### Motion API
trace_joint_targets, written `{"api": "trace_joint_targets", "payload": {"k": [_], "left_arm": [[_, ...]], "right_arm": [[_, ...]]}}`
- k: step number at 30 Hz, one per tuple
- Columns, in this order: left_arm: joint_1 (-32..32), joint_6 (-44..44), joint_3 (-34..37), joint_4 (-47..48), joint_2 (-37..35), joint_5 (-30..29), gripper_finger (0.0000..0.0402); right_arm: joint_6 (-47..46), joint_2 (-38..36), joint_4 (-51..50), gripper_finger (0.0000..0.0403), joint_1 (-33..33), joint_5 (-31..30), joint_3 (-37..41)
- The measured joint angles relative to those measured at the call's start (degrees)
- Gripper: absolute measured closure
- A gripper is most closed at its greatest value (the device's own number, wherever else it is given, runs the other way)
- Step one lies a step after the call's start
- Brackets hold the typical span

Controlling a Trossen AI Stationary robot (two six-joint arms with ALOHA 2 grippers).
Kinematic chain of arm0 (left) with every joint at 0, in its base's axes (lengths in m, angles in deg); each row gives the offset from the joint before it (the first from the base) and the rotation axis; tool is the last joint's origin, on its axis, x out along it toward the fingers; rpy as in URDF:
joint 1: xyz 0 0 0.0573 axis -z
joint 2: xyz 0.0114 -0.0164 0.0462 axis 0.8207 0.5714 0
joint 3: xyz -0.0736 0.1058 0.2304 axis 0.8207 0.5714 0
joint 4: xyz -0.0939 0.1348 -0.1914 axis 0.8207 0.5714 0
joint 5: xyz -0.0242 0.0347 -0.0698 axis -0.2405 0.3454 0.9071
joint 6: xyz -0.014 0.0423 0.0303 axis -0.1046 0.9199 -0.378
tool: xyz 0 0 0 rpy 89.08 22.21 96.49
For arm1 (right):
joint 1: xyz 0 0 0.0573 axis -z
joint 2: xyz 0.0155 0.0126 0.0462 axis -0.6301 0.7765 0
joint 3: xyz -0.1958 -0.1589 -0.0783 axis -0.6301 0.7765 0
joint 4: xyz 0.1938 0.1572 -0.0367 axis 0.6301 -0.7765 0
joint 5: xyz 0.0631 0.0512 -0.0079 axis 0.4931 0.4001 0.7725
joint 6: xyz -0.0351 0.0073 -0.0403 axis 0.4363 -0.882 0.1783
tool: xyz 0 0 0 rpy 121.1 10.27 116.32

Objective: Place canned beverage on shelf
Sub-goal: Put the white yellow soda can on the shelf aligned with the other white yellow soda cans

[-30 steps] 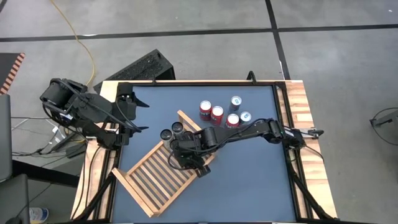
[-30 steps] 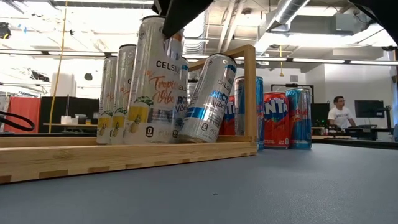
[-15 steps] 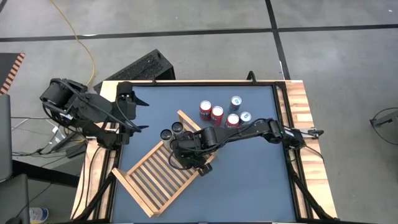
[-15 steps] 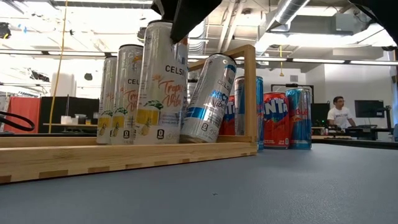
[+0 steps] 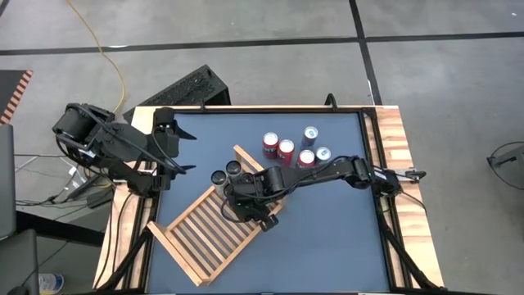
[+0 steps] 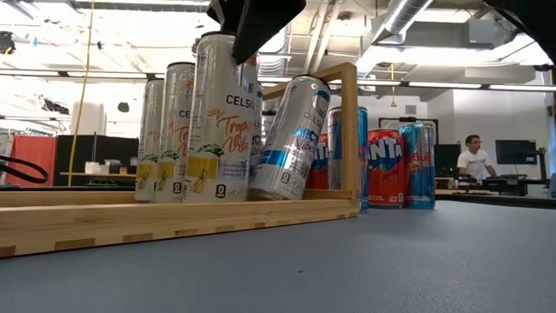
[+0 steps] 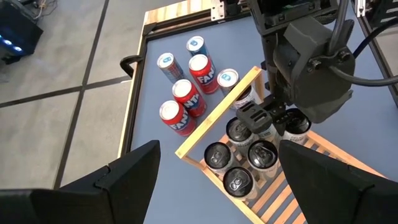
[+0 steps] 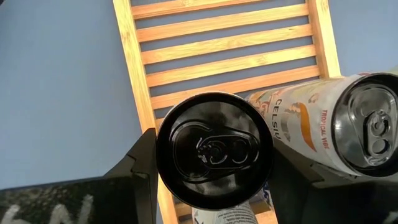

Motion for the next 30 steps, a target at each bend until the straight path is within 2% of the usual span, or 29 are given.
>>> {"api": "trace_joint_targets", "payload": {"k": [4, 15, 30], "left_arm": [[0.0, 0.0, 0.0, 0.0, 0.0, 0.0, 0.0087], [0.0, 0.0, 0.0, 0.0, 0.0, 0.0, 0.0087], [0.0, 0.0, 0.0, 0.0, 0.0, 0.0, 0.0087]], "right_arm": [[-0.4, 0.1, -0.4, 0.0203, 0.1, -0.8, 0.0], [-2.4, 1.0, -2.4, 0.0131, 0.5, -1.2, 0.3], [-4.5, 0.0, -4.9, 0.0117, 0.7, -2.6, 0.1]]}}
